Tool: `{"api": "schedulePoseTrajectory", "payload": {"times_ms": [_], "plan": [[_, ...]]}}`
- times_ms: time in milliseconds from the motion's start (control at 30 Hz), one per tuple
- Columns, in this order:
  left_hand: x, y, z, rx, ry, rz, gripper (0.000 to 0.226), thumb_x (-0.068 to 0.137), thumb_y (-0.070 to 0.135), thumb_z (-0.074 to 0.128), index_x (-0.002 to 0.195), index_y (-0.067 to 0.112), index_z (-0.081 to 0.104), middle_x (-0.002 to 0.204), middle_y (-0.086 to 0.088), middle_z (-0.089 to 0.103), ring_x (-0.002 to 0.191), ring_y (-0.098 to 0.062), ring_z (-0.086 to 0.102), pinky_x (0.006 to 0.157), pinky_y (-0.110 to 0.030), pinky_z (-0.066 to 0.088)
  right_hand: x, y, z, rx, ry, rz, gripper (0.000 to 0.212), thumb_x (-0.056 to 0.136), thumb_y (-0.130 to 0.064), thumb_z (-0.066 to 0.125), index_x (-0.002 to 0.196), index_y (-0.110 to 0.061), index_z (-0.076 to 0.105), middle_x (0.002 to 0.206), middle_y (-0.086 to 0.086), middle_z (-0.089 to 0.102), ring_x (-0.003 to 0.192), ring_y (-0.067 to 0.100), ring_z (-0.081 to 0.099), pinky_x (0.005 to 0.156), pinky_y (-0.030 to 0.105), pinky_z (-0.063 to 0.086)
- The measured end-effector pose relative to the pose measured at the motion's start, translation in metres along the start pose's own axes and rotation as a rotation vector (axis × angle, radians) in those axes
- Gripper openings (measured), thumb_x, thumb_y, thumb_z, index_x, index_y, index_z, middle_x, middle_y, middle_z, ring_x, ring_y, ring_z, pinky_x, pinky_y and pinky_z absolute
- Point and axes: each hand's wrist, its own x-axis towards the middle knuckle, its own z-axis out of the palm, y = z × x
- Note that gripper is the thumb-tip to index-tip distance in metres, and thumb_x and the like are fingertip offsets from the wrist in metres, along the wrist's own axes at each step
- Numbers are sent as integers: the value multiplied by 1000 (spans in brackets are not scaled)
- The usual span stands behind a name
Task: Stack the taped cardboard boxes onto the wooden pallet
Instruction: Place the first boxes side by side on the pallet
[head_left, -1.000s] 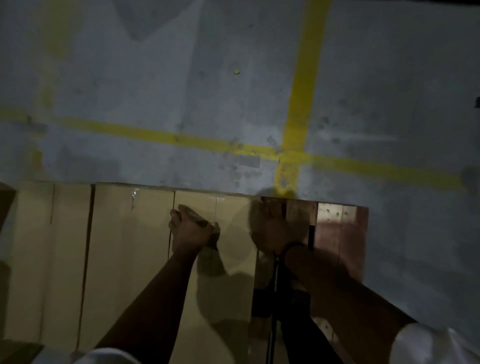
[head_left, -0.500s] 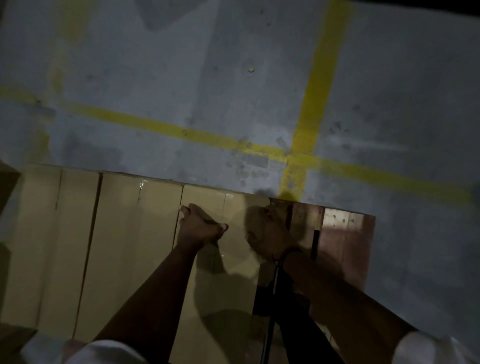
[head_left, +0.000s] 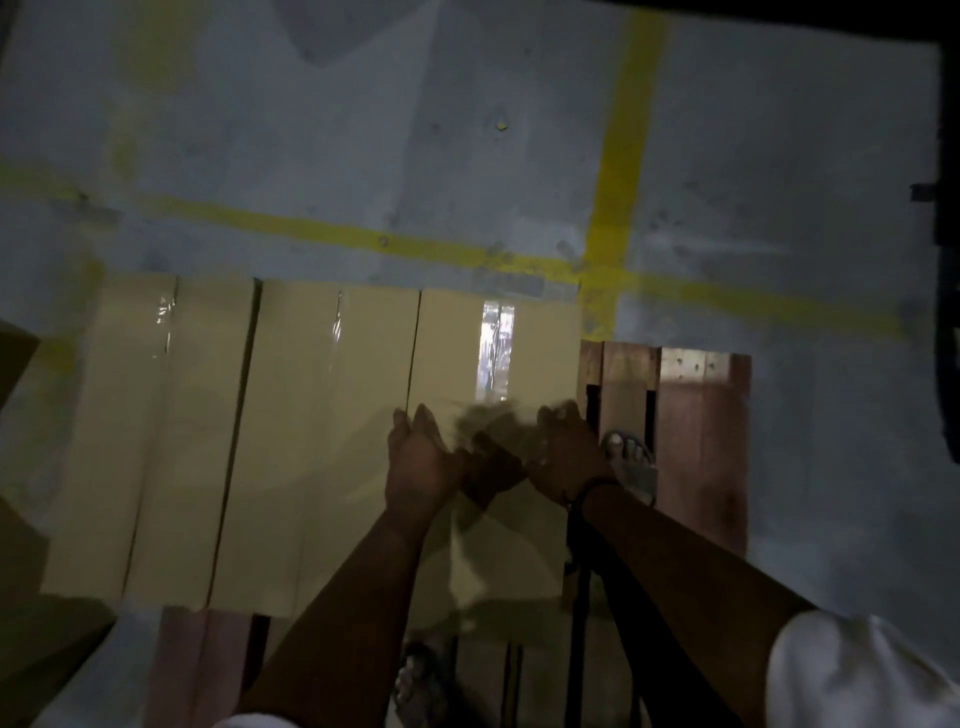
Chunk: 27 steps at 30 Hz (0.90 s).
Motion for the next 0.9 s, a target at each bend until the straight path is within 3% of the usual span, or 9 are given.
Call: {"api": "schedulePoseTrajectory", "payload": {"times_ms": [67, 167, 300, 500, 600, 700, 767, 900], "plan": [[-37, -22, 5, -46, 10, 55, 111, 70, 71, 47, 156, 2, 31, 164, -22, 24, 153, -39, 16, 121, -40, 23, -33, -8, 39, -1, -1, 36, 84, 93, -43, 61, 159, -16, 18, 167, 17, 1, 152, 39, 9, 118, 48, 29], [-82, -65, 19, -96, 10, 81, 91, 85, 49, 69, 156, 6, 31, 162, -20, 27, 150, -37, 25, 117, -43, 30, -79, -17, 96, -3, 5, 70, 86, 93, -46, 60, 160, -19, 13, 167, 14, -5, 152, 40, 3, 118, 53, 27], [-119, -139, 48, -41, -25, 109, 87, 79, 59, 62, 149, 12, 42, 148, -15, 47, 136, -37, 45, 109, -40, 42, -135, -25, 154, -15, -47, 122, 90, 92, -45, 61, 161, -22, 9, 167, 14, -8, 153, 39, 2, 119, 49, 27], [-141, -208, 89, -81, -76, 50, 82, 67, 49, 63, 142, 19, 49, 135, -10, 57, 120, -34, 57, 96, -51, 53, -178, -9, 199, 11, -95, 116, 88, 95, -39, 61, 161, -17, 8, 167, 16, -11, 153, 37, 6, 121, 43, 25], [-146, -210, 96, -34, -90, 59, 84, 72, 42, 67, 147, 12, 43, 142, -14, 52, 126, -36, 53, 96, -53, 53, -181, 1, 214, 33, -77, 136, 85, 93, -36, 63, 160, -15, 15, 167, 16, -6, 153, 38, 8, 122, 45, 24], [-151, -201, 98, 40, -112, 68, 83, 81, 35, 68, 153, 8, 34, 156, -18, 36, 140, -40, 37, 105, -53, 46, -181, 11, 224, -2, -47, 138, 81, 92, -35, 65, 158, -17, 23, 166, 16, -2, 152, 40, 10, 121, 47, 23], [-154, -197, 97, 103, -143, 77, 85, 86, 26, 70, 155, 5, 26, 161, -18, 26, 145, -40, 28, 110, -53, 42, -180, 19, 229, -29, -69, 96, 84, 88, -40, 68, 157, -17, 25, 166, 18, -4, 151, 40, 8, 120, 47, 27], [-150, -204, 102, 213, -191, 134, 92, 86, 27, 73, 158, 6, 21, 167, -14, 11, 150, -38, 18, 114, -49, 38, -177, 25, 241, -46, -106, 66, 91, 82, -48, 72, 157, -21, 28, 166, 16, -12, 152, 41, -3, 118, 50, 31]]}}
